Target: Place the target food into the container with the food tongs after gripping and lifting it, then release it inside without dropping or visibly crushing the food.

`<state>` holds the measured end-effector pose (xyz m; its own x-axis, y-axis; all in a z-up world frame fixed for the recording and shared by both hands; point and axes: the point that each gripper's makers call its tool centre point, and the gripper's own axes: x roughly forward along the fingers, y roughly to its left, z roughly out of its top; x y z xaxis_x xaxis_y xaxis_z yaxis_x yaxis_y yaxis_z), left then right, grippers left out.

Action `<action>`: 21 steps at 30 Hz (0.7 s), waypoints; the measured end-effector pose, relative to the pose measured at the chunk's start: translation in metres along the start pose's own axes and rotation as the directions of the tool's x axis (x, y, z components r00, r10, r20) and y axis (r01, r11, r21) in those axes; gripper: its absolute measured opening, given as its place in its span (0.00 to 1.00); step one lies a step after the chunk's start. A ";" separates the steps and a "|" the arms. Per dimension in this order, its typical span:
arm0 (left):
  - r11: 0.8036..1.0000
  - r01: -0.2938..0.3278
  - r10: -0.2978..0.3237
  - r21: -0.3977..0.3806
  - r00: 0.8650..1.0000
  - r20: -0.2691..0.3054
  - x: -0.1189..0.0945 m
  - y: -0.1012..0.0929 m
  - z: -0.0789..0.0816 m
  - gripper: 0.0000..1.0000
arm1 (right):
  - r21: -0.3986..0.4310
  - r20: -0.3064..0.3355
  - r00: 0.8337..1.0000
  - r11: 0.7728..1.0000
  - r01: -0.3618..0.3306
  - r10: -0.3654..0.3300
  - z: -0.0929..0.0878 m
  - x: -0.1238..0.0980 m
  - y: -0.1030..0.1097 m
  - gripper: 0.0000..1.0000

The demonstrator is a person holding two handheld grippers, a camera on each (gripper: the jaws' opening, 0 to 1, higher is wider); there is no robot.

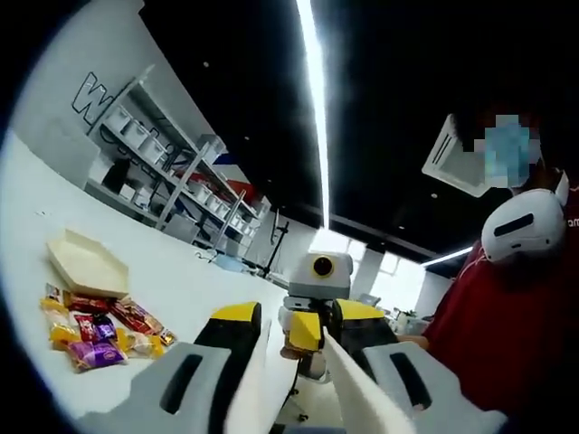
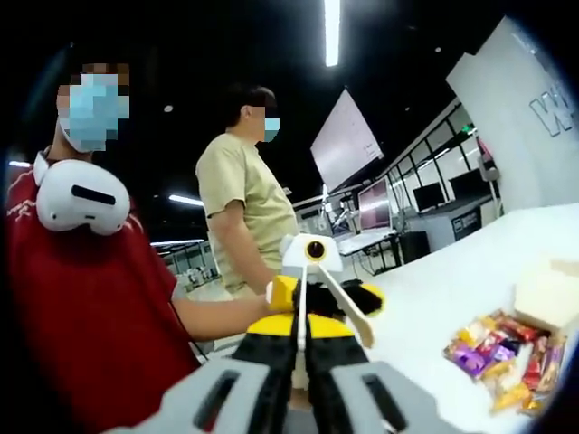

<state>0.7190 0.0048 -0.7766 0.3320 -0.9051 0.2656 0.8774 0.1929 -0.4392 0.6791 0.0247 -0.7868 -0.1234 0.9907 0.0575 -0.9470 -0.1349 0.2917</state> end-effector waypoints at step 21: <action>1.000 -0.012 0.014 -0.024 0.995 0.096 0.007 0.001 0.019 0.43 | 0.076 0.197 0.980 0.997 -0.020 0.005 0.007 -0.001 -0.004 0.00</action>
<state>0.7285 0.0061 -0.7587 0.3760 -0.8618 0.3405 0.8648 0.1943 -0.4629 0.6851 0.0240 -0.7811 -0.0675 0.9670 0.2456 -0.9190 -0.1561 0.3620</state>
